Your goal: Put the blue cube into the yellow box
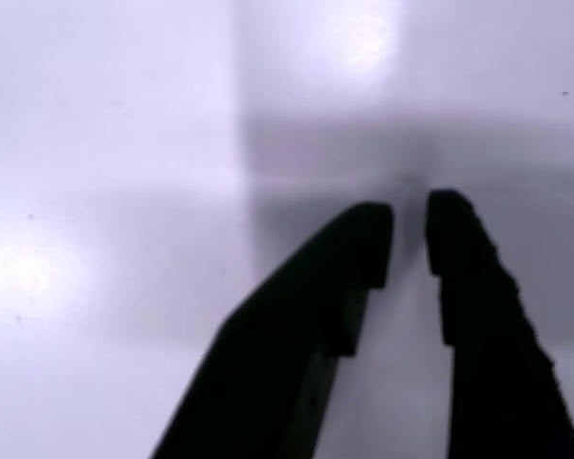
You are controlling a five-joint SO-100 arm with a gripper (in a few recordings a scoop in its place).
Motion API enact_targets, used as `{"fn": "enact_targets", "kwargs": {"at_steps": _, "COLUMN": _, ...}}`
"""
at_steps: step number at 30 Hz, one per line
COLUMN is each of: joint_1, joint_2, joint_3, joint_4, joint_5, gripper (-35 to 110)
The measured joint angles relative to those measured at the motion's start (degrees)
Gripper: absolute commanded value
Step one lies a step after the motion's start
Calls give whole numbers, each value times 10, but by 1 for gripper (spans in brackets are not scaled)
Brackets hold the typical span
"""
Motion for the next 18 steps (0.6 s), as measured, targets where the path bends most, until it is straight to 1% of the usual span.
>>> {"fn": "enact_targets", "kwargs": {"at_steps": 18, "joint_1": 4, "joint_2": 0, "joint_3": 0, "joint_4": 0, "joint_5": 11, "gripper": 0}}
